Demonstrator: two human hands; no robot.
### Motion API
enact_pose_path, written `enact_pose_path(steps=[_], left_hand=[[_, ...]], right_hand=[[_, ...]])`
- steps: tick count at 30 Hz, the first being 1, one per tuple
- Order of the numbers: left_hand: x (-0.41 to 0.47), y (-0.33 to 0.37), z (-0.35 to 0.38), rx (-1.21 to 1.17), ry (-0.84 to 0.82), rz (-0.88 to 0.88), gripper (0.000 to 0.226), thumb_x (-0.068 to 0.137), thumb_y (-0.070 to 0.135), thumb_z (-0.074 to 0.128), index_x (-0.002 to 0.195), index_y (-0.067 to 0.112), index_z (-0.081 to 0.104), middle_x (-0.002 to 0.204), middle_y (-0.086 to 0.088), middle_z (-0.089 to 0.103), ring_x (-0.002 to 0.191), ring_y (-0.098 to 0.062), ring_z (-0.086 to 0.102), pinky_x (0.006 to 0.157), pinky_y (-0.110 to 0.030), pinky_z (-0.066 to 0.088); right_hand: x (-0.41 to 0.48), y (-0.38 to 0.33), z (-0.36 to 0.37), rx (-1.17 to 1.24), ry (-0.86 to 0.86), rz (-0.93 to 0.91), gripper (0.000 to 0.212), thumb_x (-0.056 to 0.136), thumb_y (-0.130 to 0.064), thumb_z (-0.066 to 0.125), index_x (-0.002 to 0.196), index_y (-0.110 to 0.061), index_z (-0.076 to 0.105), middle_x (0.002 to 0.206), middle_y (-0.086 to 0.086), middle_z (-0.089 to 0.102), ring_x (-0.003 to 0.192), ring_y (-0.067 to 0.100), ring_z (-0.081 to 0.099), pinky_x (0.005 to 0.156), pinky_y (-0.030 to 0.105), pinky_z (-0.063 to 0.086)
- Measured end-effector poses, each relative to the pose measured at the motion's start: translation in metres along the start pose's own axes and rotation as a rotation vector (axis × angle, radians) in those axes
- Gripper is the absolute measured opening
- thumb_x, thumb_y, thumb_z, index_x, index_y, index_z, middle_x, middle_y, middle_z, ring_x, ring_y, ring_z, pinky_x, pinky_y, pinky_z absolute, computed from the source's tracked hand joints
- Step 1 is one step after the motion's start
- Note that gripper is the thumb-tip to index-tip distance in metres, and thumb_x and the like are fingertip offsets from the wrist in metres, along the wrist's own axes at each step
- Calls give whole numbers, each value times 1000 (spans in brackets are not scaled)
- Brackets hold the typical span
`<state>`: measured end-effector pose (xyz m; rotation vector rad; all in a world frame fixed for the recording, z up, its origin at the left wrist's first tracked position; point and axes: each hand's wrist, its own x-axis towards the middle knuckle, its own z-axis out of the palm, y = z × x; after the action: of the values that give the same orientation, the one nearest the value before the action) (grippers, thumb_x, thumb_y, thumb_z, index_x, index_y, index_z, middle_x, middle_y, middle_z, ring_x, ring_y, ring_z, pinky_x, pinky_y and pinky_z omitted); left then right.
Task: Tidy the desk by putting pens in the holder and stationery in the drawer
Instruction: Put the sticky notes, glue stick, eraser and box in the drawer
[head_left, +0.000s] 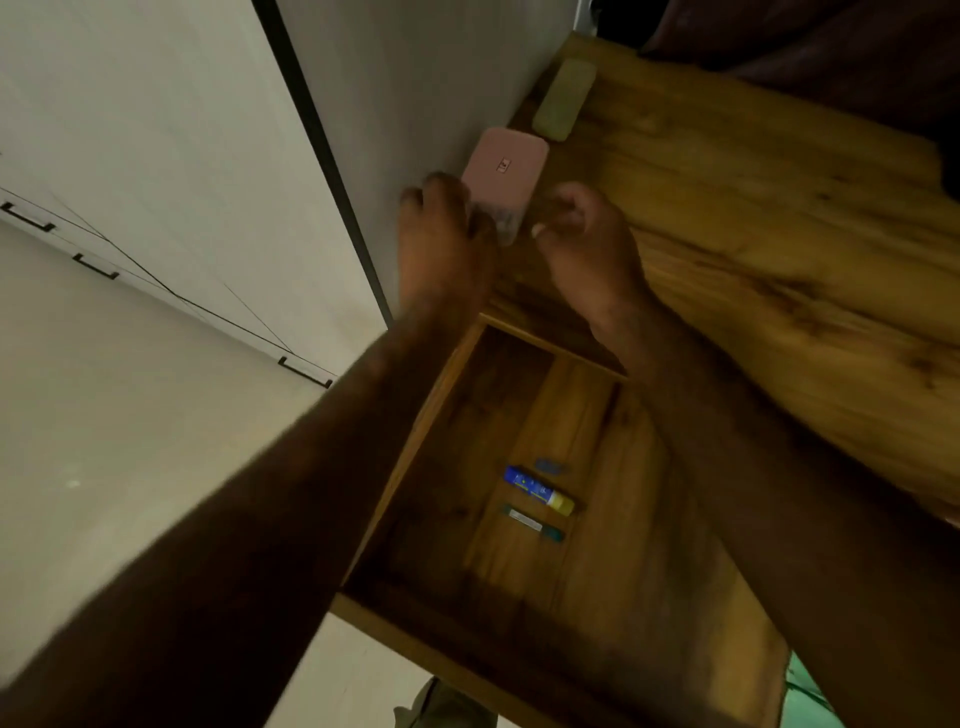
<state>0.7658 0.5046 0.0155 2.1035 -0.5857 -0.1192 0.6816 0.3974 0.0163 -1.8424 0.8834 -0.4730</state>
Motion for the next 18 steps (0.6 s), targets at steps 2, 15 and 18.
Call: enact_pose_path(steps=[2, 15, 18], left_hand=[[27, 1, 5, 49, -53, -35, 38, 98, 24, 55, 133, 12, 47, 135, -10, 51, 118, -25, 56, 84, -22, 46], [59, -19, 15, -22, -159, -267, 28, 94, 31, 62, 110, 8, 70, 111, -9, 71, 100, -27, 69, 83, -33, 57], [29, -16, -6, -199, -117, -301, 11, 86, 18, 68, 94, 12, 71, 97, -5, 73, 87, -24, 72, 62, -30, 59]], right_hand=[[13, -7, 6, 44, -19, 45, 39, 100, -17, 54, 137, -31, 54, 137, -10, 55, 86, -2, 58, 67, 28, 61], [27, 0, 33, 77, 183, 132, 16, 94, -21, 67, 109, -23, 75, 114, -6, 73, 99, 11, 70, 73, 34, 64], [2, 2, 24, 110, 229, 137, 14, 89, -16, 72, 93, -29, 77, 106, -8, 75, 95, 11, 72, 69, 31, 64]])
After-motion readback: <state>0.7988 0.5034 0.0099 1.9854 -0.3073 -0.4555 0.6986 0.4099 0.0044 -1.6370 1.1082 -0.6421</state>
